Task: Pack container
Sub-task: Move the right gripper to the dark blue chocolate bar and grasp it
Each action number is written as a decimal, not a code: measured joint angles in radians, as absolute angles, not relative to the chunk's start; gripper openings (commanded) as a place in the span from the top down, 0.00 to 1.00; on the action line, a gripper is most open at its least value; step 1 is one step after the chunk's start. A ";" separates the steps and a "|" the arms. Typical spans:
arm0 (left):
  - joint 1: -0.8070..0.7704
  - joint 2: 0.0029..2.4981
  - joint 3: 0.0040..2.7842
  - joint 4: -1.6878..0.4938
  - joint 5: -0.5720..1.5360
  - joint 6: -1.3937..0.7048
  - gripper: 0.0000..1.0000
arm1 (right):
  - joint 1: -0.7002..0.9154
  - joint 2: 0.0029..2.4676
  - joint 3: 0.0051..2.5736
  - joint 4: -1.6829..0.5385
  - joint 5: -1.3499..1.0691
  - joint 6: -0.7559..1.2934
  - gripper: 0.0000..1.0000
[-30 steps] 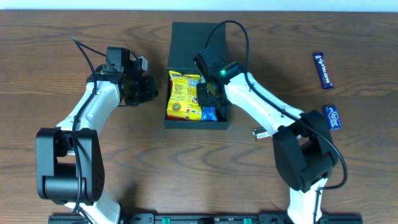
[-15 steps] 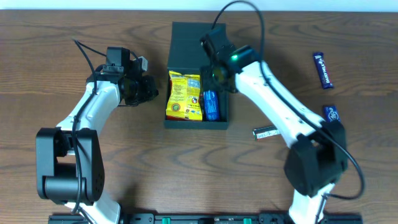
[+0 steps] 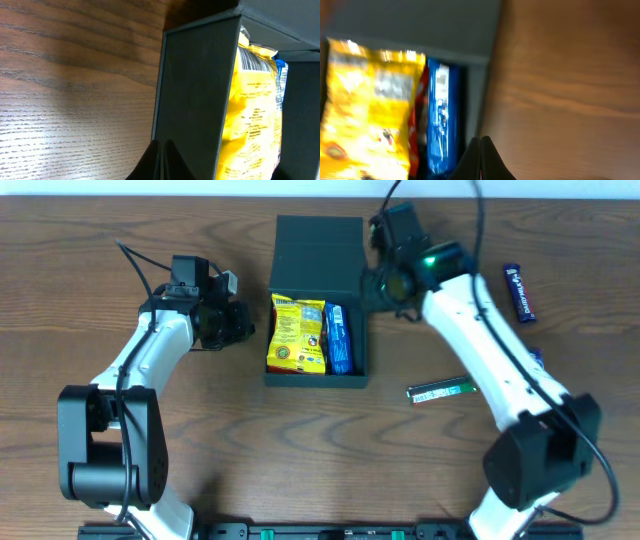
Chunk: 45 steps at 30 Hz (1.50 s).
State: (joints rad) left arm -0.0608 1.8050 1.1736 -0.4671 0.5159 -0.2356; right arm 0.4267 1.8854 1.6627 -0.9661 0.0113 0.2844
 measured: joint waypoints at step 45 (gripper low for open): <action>-0.061 1.805 1.174 -0.476 0.516 -0.236 0.94 | 0.515 2.067 1.674 -1.053 -0.025 0.279 0.99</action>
